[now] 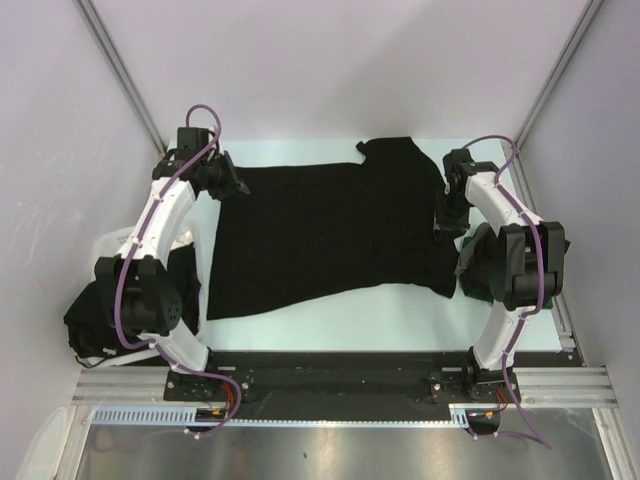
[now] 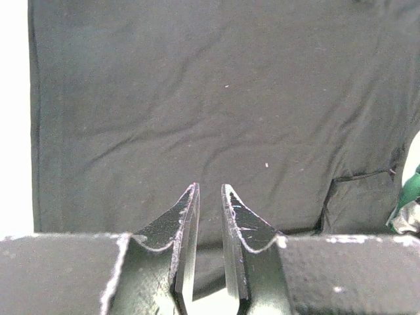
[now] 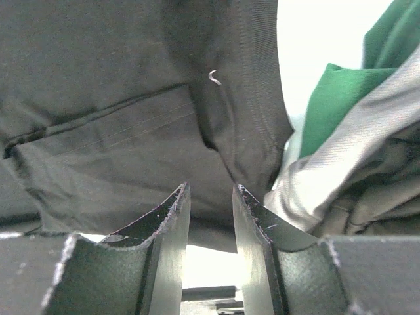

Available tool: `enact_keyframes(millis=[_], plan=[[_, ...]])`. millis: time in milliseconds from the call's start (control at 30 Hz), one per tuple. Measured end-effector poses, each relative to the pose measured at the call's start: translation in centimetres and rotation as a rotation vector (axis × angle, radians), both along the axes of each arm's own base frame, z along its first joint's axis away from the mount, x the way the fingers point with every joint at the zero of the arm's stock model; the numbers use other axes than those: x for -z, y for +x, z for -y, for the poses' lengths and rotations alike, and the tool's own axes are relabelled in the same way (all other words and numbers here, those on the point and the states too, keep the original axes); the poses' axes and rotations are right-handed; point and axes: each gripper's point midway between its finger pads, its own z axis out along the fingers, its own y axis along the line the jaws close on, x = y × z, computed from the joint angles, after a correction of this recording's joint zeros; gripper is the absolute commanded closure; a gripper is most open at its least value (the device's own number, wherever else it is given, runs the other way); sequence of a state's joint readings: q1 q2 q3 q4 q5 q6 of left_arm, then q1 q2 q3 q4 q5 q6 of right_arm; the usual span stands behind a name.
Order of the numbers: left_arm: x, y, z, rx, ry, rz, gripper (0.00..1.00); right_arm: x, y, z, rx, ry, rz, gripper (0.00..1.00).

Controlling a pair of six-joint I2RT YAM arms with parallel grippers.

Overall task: Fold and stack the t-shirts
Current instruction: Flatten out the tshirt

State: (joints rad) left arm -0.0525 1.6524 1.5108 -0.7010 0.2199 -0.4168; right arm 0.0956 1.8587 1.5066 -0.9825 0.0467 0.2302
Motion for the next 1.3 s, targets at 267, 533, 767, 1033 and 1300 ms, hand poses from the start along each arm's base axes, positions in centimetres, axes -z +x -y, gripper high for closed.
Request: enact_keyframes(millis=[267, 533, 767, 1033, 1300], plan=[[-0.9, 0.1, 1.1, 0.026, -0.002, 0.019, 0.75, 1.0, 0.4, 1.2, 0.009, -0.065, -0.009, 0.61], [-1.4, 0.2, 1.3, 0.031, -0.002, 0.025, 0.74, 3.3, 0.8, 1.6, 0.002, -0.079, -0.045, 0.60], [-1.4, 0.1, 1.3, 0.039, 0.002, 0.024, 0.74, 4.4, 1.6, 1.6, 0.010, -0.054, -0.043, 0.62], [-1.4, 0.1, 1.4, 0.040, 0.002, 0.024, 0.74, 4.7, 2.1, 1.2, 0.007, -0.023, -0.028, 0.65], [-1.3, 0.0, 1.7, 0.048, 0.003, 0.024, 0.74, 5.8, 2.1, 0.4, -0.010, -0.006, -0.049, 0.69]])
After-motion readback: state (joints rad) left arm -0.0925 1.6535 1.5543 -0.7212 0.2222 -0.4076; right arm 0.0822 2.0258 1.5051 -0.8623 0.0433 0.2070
